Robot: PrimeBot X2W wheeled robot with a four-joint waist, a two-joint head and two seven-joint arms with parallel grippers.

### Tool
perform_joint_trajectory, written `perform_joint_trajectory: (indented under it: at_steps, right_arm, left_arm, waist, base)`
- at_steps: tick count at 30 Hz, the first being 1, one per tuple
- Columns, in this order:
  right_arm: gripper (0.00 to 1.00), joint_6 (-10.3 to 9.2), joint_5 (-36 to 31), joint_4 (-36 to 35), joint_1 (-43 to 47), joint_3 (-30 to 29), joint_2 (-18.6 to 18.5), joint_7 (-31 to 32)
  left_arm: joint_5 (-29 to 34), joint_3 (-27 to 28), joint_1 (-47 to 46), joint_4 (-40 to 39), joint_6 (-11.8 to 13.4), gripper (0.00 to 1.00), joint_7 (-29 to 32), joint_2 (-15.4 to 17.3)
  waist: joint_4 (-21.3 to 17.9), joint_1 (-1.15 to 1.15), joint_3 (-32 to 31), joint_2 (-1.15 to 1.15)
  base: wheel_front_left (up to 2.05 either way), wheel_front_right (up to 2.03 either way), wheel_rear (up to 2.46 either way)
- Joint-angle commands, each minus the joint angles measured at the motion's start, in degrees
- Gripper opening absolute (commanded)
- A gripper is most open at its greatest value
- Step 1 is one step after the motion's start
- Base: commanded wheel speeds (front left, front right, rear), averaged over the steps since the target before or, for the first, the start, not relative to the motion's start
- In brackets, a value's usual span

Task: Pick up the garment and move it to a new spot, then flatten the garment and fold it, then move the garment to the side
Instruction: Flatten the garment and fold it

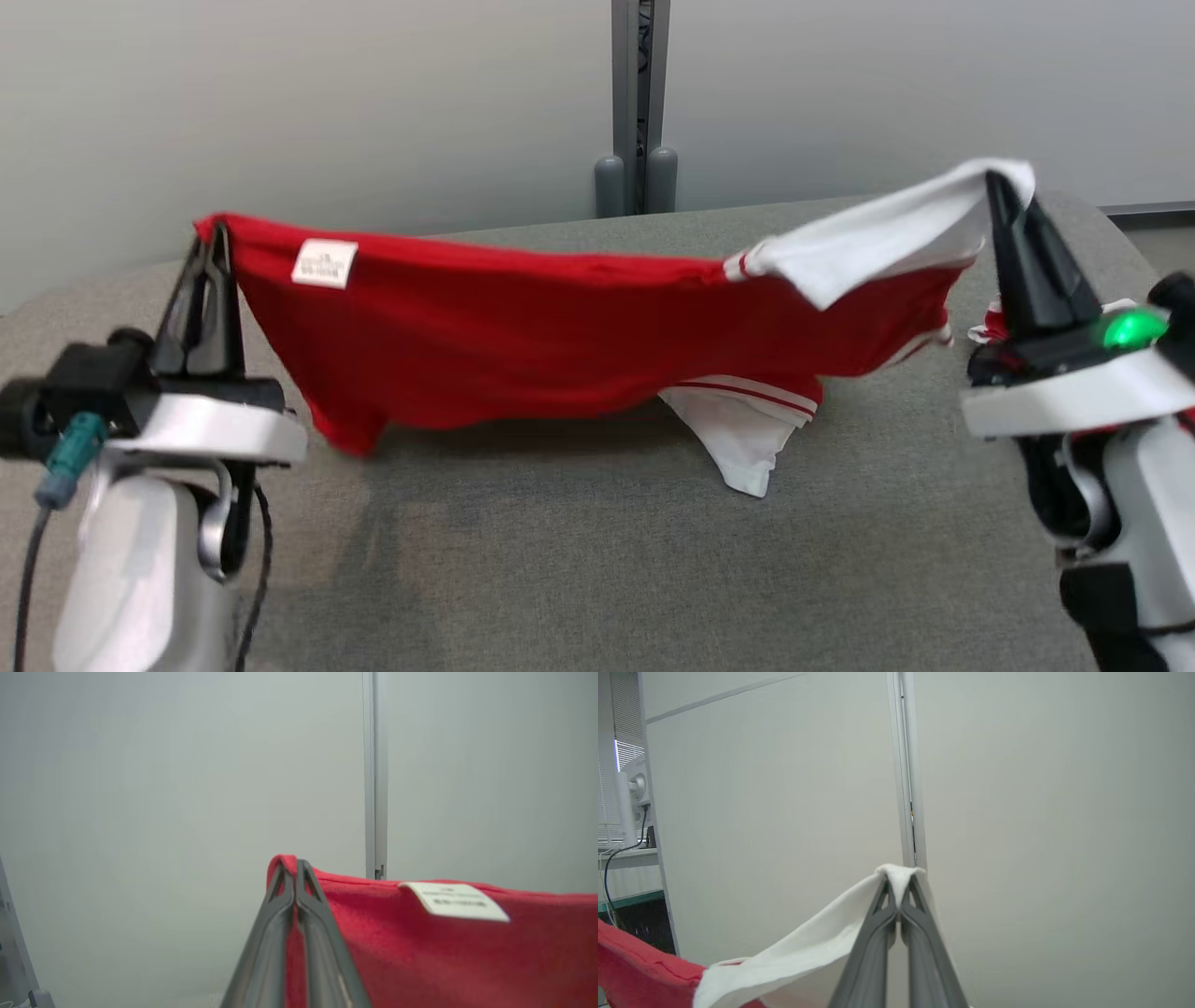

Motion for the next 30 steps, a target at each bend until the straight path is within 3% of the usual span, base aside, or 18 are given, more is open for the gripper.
perform_joint_trajectory:
  at_steps: [1,9,15,22,30]
  right_arm:
    - [0.00,-0.01,0.20,-0.18,-1.31,-0.18,-0.53,-0.27]
    - [0.00,0.00,1.19,-0.58,-16.28,-0.02,-4.02,-0.28]
    - [0.00,-0.01,-0.05,1.57,-27.61,0.60,-6.52,-0.27]
    - [0.00,-0.01,-4.11,11.42,-43.51,2.45,-9.80,-0.27]
    - [0.00,-0.01,-12.23,21.78,-64.36,0.26,-9.87,-0.27]
  left_arm:
    - [0.59,0.01,-1.57,-0.28,-0.13,0.00,-0.05,0.74]
    - [3.02,-1.43,-16.70,0.78,-1.62,0.00,-0.01,5.62]
    - [3.98,-2.75,-27.19,5.78,-2.08,0.00,0.85,8.48]
    - [6.42,-5.25,-38.88,13.53,-1.40,0.00,1.44,9.70]
    - [9.35,-7.45,-55.26,21.63,0.73,0.00,0.09,10.96]
  waist:
    - [0.13,0.00,-0.12,0.00]
    - [1.18,0.00,0.45,0.00]
    - [1.73,0.00,5.49,0.00]
    - [2.91,0.00,16.41,0.00]
    - [3.18,0.00,25.35,0.00]
  base:
    - [0.00,0.00,0.00]
    - [0.00,0.00,0.00]
    - [0.00,0.00,0.00]
    - [0.00,0.00,0.00]
    - [0.00,0.00,0.00]
